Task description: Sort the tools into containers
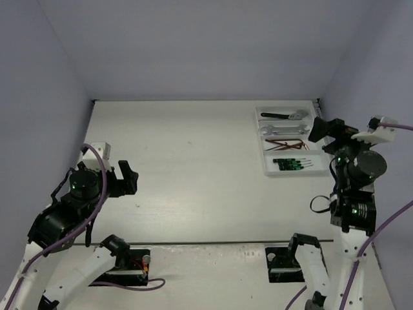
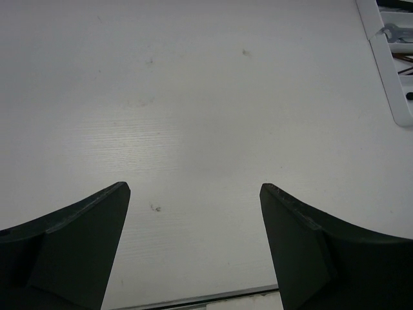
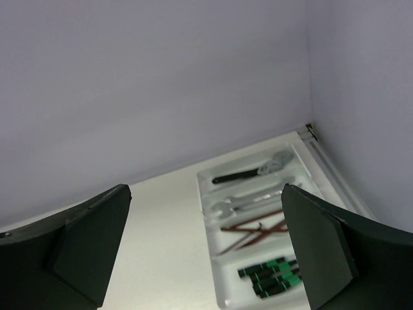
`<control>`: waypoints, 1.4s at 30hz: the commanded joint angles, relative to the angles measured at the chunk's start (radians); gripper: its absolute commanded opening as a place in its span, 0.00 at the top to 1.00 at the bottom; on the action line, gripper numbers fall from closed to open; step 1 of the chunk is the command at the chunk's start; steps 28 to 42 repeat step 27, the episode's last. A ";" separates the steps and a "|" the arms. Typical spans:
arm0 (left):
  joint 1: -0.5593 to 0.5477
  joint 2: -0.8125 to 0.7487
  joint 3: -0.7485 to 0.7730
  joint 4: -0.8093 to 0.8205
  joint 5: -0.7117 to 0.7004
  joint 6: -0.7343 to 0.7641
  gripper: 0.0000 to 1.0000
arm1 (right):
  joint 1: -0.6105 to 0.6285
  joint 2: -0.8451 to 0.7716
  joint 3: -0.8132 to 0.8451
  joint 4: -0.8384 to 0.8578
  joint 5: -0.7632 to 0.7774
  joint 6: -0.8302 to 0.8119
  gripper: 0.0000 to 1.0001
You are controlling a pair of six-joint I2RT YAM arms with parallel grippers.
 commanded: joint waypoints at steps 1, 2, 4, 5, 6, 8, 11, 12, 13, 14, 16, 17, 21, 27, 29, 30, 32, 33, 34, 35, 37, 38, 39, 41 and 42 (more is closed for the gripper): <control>-0.001 0.007 0.063 -0.031 -0.069 0.014 0.20 | 0.003 -0.088 -0.044 -0.162 0.015 -0.098 0.00; 0.000 0.002 0.065 -0.040 -0.085 0.009 0.20 | 0.028 -0.106 -0.048 -0.174 0.017 -0.095 0.00; 0.000 -0.015 0.065 -0.050 -0.126 0.004 0.20 | 0.060 -0.151 -0.070 -0.193 0.013 -0.088 0.00; 0.000 -0.019 0.065 -0.056 -0.140 0.000 0.20 | 0.072 -0.163 -0.079 -0.198 0.007 -0.082 0.00; 0.000 -0.023 0.065 -0.062 -0.154 -0.003 0.20 | 0.085 -0.175 -0.088 -0.203 0.000 -0.077 0.00; 0.000 -0.031 0.077 -0.091 -0.187 -0.021 0.20 | 0.107 -0.198 -0.098 -0.240 0.010 -0.065 0.00; 0.000 -0.039 0.088 -0.129 -0.200 -0.022 0.20 | 0.146 -0.233 -0.104 -0.290 0.011 -0.068 0.00; 0.000 -0.041 0.087 -0.144 -0.206 -0.019 0.20 | 0.156 -0.247 -0.109 -0.303 0.016 -0.070 0.00; 0.000 -0.044 0.086 -0.157 -0.211 -0.020 0.20 | 0.164 -0.261 -0.111 -0.314 0.023 -0.070 0.00; 0.000 -0.047 0.085 -0.166 -0.215 -0.022 0.20 | 0.171 -0.274 -0.110 -0.320 0.027 -0.068 0.00; 0.000 -0.054 0.091 -0.185 -0.215 -0.029 0.20 | 0.184 -0.297 -0.107 -0.327 0.026 -0.065 0.00; -0.001 -0.059 0.090 -0.193 -0.211 -0.032 0.20 | 0.211 -0.299 -0.110 -0.329 0.023 -0.058 0.00; 0.000 -0.102 0.080 -0.198 -0.215 -0.075 0.20 | 0.228 -0.310 -0.103 -0.336 0.006 -0.038 0.00; -0.001 -0.091 0.088 -0.207 -0.227 -0.060 0.20 | 0.244 -0.313 -0.067 -0.378 0.018 -0.050 0.00; -0.001 -0.091 0.088 -0.207 -0.227 -0.060 0.20 | 0.244 -0.313 -0.067 -0.378 0.018 -0.050 0.00; -0.001 -0.091 0.088 -0.207 -0.227 -0.060 0.20 | 0.244 -0.313 -0.067 -0.378 0.018 -0.050 0.00; -0.001 -0.091 0.088 -0.207 -0.227 -0.060 0.20 | 0.244 -0.313 -0.067 -0.378 0.018 -0.050 0.00; -0.001 -0.091 0.088 -0.207 -0.227 -0.060 0.20 | 0.244 -0.313 -0.067 -0.378 0.018 -0.050 0.00; -0.001 -0.091 0.088 -0.207 -0.227 -0.060 0.20 | 0.244 -0.313 -0.067 -0.378 0.018 -0.050 0.00; -0.001 -0.091 0.088 -0.207 -0.227 -0.060 0.20 | 0.244 -0.313 -0.067 -0.378 0.018 -0.050 0.00; -0.001 -0.091 0.088 -0.207 -0.227 -0.060 0.20 | 0.244 -0.313 -0.067 -0.378 0.018 -0.050 0.00; -0.001 -0.091 0.088 -0.207 -0.227 -0.060 0.20 | 0.244 -0.313 -0.067 -0.378 0.018 -0.050 0.00; -0.001 -0.091 0.088 -0.207 -0.227 -0.060 0.20 | 0.244 -0.313 -0.067 -0.378 0.018 -0.050 0.00; -0.001 -0.091 0.088 -0.207 -0.227 -0.060 0.20 | 0.244 -0.313 -0.067 -0.378 0.018 -0.050 0.00; -0.001 -0.091 0.088 -0.207 -0.227 -0.060 0.20 | 0.244 -0.313 -0.067 -0.378 0.018 -0.050 0.00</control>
